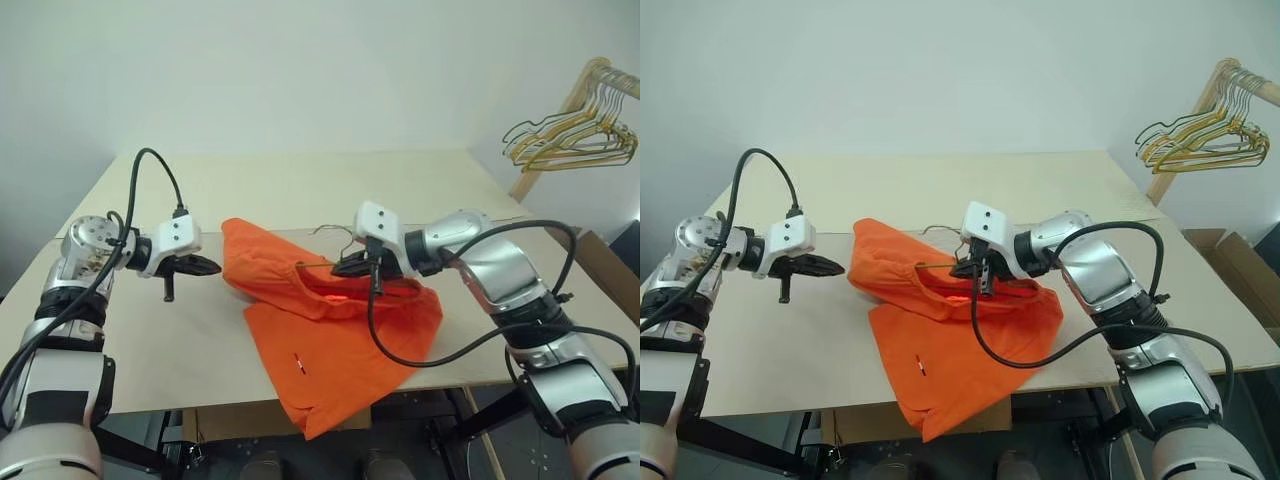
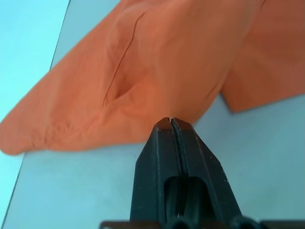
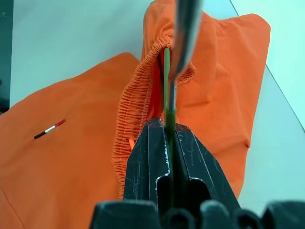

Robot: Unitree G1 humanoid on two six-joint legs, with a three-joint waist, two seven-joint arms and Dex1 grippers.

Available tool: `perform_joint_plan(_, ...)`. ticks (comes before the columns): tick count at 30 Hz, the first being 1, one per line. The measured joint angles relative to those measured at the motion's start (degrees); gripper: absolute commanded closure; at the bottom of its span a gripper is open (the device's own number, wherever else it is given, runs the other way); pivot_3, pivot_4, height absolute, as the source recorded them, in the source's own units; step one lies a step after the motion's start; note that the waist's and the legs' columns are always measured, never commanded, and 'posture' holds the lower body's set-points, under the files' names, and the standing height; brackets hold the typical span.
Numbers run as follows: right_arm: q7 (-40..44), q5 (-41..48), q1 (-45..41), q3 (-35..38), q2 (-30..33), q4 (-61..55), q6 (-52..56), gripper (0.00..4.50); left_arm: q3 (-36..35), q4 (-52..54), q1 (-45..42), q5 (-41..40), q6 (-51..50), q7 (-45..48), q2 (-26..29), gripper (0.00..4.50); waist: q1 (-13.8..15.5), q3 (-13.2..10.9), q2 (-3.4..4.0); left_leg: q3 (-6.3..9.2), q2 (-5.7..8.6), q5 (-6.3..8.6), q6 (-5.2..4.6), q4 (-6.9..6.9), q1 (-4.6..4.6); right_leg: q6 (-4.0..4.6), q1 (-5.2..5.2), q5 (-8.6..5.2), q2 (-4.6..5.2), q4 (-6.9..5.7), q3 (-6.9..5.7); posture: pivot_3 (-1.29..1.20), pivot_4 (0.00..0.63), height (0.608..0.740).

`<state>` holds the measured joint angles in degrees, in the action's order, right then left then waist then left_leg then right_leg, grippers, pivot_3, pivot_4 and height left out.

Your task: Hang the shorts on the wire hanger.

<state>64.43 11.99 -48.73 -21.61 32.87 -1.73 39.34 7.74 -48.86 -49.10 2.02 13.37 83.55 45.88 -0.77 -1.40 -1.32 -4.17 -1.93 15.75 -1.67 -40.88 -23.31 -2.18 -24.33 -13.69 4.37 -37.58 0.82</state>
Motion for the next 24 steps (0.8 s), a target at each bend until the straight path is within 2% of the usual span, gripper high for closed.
perform_joint_plan(3, 0.0, 0.2, -1.3, 0.1, 0.1, 0.0, 1.2, 4.50, -0.3, 4.1, -0.8, -2.8, -2.8, 4.5, 0.4, 3.64, 0.0, 0.0, 0.00, 0.00, 0.00, 0.00, 0.00, 0.00, -0.01, 0.00, 0.00, 0.00, 0.00, 0.00, 0.00, 0.02, 0.000, 0.740)
perform_joint_plan(9, 1.5, 0.5, -4.1, 0.1, 2.5, 0.0, 2.6, 4.50, -0.2, 13.1, -3.2, -11.3, -9.7, 8.7, 2.0, 1.72, 0.0, 0.0, 0.01, 0.01, 0.00, 0.00, 0.00, -0.01, 0.01, 0.00, 0.01, 0.00, 0.01, 0.03, 0.02, 0.01, 0.000, 0.740)
perform_joint_plan(10, 1.9, 0.5, -4.8, 0.1, 3.0, 0.0, 2.7, 4.50, -0.2, 14.5, -3.7, -12.4, -10.8, 8.7, 1.8, 1.29, 0.0, 0.0, 0.00, 0.01, 0.00, 0.00, 0.00, 0.00, 0.01, 0.00, 0.01, 0.00, 0.00, 0.03, 0.02, 0.01, 0.000, 0.740)
perform_joint_plan(11, 2.1, 0.5, -5.2, 0.1, 3.4, 0.0, 2.7, 4.50, -0.2, 15.2, -4.1, -13.2, -11.3, 8.7, 1.5, 1.11, 0.0, 0.0, 0.01, 0.02, 0.00, 0.00, 0.00, 0.00, 0.02, 0.00, 0.02, 0.00, 0.00, 0.02, 0.01, 0.01, 0.000, 0.740)
perform_joint_plan(14, 3.2, 0.2, -6.7, -0.1, 4.4, 0.1, 2.7, 4.50, 0.2, 18.4, -5.4, -15.3, -13.0, 8.7, -0.5, 0.15, 0.0, 0.0, 0.00, 0.01, 0.00, 0.00, 0.00, 0.00, 0.02, -0.01, 0.01, 0.00, 0.00, 0.03, 0.02, 0.00, 0.000, 0.740)
perform_joint_plan(15, 3.4, 0.1, -7.1, -0.1, 4.5, 0.1, 2.7, 4.50, 0.8, 19.4, -5.6, -15.7, -13.0, 8.7, -1.3, 0.01, -0.1, 0.0, 0.01, 0.00, 0.00, 0.00, 0.00, 0.00, 0.02, -0.01, 0.01, 0.00, 0.00, 0.03, 0.04, 0.00, 0.000, 0.740)
perform_joint_plan(18, 3.8, -0.1, -7.3, -0.1, 4.5, 0.2, 3.1, 4.50, 2.6, 20.1, -5.7, -14.9, -11.8, 8.5, -4.1, 0.01, -0.1, 0.0, 0.01, -0.01, 0.01, 0.00, 0.00, 0.00, 0.04, 0.00, 0.01, 0.00, -0.02, 0.03, 0.05, -0.01, 0.000, 0.740)
perform_joint_plan(24, 4.2, -0.2, -9.2, -0.3, 4.6, 0.3, 4.4, 4.50, 7.2, 11.9, -8.0, -5.1, -3.6, 2.4, -9.5, 0.01, -0.1, 0.0, 0.00, -0.02, 0.01, 0.00, 0.00, 0.00, 0.02, 0.00, 0.00, 0.00, -0.04, 0.07, 0.05, -0.03, 0.000, 0.740)
